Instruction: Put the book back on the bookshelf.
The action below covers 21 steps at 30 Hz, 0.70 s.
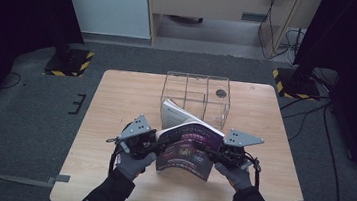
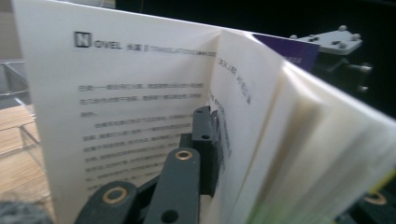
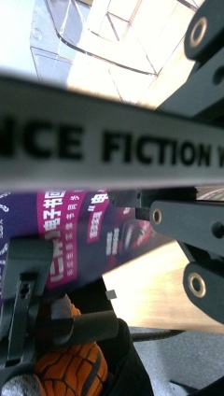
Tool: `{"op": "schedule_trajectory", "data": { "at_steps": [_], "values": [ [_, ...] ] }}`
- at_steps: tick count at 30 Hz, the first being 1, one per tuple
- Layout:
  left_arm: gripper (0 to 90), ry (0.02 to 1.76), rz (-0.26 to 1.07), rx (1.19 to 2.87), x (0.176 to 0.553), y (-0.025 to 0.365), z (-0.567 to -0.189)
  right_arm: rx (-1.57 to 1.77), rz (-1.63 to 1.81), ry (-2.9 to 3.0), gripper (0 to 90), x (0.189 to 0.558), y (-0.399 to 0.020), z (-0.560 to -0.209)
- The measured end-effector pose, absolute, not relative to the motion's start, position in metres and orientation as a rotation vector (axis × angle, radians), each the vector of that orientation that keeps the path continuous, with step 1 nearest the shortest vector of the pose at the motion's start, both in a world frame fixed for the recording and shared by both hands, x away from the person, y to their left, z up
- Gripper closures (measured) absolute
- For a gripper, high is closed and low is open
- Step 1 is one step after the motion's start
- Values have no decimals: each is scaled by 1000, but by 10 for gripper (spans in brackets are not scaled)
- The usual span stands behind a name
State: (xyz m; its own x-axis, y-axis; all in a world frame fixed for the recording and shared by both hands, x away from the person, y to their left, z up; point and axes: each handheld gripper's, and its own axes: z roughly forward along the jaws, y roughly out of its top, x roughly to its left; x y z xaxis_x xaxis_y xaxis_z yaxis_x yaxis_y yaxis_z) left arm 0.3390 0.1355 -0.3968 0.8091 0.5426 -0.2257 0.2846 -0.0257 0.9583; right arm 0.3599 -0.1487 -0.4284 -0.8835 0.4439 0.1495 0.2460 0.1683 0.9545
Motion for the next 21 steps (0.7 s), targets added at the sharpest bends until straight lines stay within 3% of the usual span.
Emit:
{"op": "schedule_trajectory", "data": {
  "at_steps": [10,21],
  "values": [
    [534,762,322,1561,341,150,-399,711,1816,2275,828,358,-147,-427],
    [372,935,445,1563,341,200,-418,759,1829,2239,829,357,-144,-420]
  ]
}}
